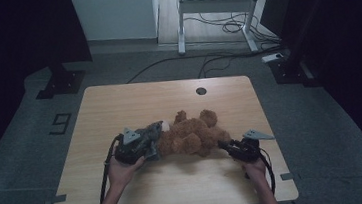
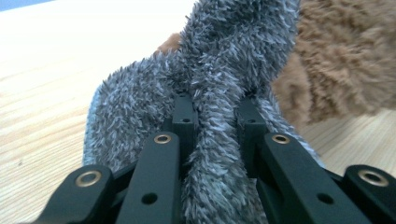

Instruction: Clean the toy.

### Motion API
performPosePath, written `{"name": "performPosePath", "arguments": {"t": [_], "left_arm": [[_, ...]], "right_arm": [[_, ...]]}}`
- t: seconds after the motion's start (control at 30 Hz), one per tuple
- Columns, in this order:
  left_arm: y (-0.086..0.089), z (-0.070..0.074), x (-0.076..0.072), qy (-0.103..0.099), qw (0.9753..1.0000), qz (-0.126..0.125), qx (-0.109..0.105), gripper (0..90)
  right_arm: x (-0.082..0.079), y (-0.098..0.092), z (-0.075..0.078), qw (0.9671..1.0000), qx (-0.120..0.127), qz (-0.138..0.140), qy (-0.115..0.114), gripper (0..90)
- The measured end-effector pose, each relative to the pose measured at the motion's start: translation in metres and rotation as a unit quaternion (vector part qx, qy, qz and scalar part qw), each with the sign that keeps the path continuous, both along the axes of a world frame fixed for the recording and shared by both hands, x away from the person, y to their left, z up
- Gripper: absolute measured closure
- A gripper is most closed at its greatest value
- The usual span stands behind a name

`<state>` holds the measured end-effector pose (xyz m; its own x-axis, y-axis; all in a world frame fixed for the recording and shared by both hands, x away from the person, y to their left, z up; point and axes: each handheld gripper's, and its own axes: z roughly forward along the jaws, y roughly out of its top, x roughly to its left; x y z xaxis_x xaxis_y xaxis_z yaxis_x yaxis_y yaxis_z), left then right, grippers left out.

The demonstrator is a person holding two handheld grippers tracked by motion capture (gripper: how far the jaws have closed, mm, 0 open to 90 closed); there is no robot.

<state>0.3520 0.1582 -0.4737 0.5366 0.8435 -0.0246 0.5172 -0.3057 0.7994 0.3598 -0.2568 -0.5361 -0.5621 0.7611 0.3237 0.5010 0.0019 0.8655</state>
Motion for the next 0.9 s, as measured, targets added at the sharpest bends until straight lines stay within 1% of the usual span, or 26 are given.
{"name": "performPosePath", "arguments": {"t": [0.13, 0.17, 0.2, 0.27, 0.3, 0.33, 0.37, 0.4, 0.43, 0.47, 0.5, 0.53, 0.57, 0.6, 0.67, 0.73, 0.77, 0.83, 0.9], "left_arm": [[0.008, -0.007, 0.002, 0.009, 0.9998, 0.015, -0.003, 74.5], [0.008, -0.007, 0.002, 0.009, 0.9998, 0.015, -0.003, 74.6], [0.011, -0.012, 0.005, 0.014, 0.9997, 0.021, -0.003, 74.6], [0.014, -0.015, 0.008, 0.017, 0.9994, 0.031, 0.002, 74.7], [0.014, -0.015, 0.008, 0.017, 0.9994, 0.031, 0.002, 74.7], [0.017, -0.019, 0.012, 0.024, 0.9989, 0.040, 0.011, 74.7], [0.018, -0.021, 0.013, 0.027, 0.9986, 0.042, 0.017, 74.7], [0.020, -0.022, 0.014, 0.031, 0.9983, 0.045, 0.019, 74.7], [0.022, -0.023, 0.014, 0.034, 0.9983, 0.045, 0.015, 74.8], [0.024, -0.021, 0.014, 0.035, 0.9984, 0.044, 0.004, 74.8], [0.026, -0.018, 0.013, 0.033, 0.9985, 0.043, -0.004, 74.8], [0.026, -0.014, 0.011, 0.026, 0.9987, 0.043, -0.006, 74.9], [0.026, -0.014, 0.011, 0.026, 0.9987, 0.043, -0.006, 74.9], [0.022, 0.000, 0.006, 0.003, 0.9993, 0.036, -0.007, 74.9], [0.013, 0.016, 0.002, -0.018, 0.9995, 0.021, -0.017, 74.9], [0.001, 0.032, 0.000, -0.033, 0.9991, 0.003, -0.026, 74.9], [-0.007, 0.038, 0.000, -0.037, 0.9988, -0.008, -0.032, 74.8], [-0.025, 0.049, 0.002, -0.042, 0.9982, -0.028, -0.032, 74.8], [-0.047, 0.057, 0.007, -0.042, 0.9974, -0.048, -0.034, 74.7]], "right_arm": [[0.000, 0.000, 0.000, 1.0000, 0.001, 0.000, 0.001, 62.7], [0.000, 0.000, 0.000, 1.0000, 0.001, 0.000, 0.001, 62.7], [0.000, 0.000, 0.000, 1.0000, 0.002, -0.001, 0.002, 62.8], [0.000, 0.001, -0.001, 1.0000, 0.001, -0.002, 0.003, 62.9], [0.000, 0.001, -0.001, 1.0000, 0.001, -0.002, 0.003, 62.9], [0.000, 0.001, -0.001, 1.0000, 0.001, -0.002, 0.003, 62.8], [0.000, 0.001, -0.001, 1.0000, 0.001, -0.002, 0.003, 62.9], [0.000, 0.001, -0.001, 1.0000, 0.001, -0.002, 0.004, 62.9], [0.000, 0.001, -0.001, 1.0000, 0.001, -0.002, 0.004, 62.9], [0.000, 0.000, -0.001, 1.0000, 0.000, -0.001, 0.005, 62.9], [0.000, 0.000, -0.001, 1.0000, 0.000, -0.001, 0.006, 62.9], [0.001, 0.000, -0.001, 1.0000, 0.001, -0.002, 0.005, 62.9], [0.001, -0.001, -0.001, 1.0000, 0.001, -0.003, 0.005, 63.0], [0.001, -0.001, -0.001, 1.0000, 0.002, -0.002, 0.006, 63.0], [0.001, -0.001, -0.001, 1.0000, 0.001, -0.002, 0.004, 63.0], [0.001, 0.000, -0.001, 1.0000, 0.001, -0.003, 0.004, 63.0], [0.001, 0.000, -0.001, 1.0000, 0.001, -0.003, 0.004, 63.0], [0.000, 0.000, -0.001, 1.0000, 0.000, -0.003, 0.004, 63.0], [0.000, 0.000, -0.001, 1.0000, -0.001, -0.004, 0.003, 63.0]]}}
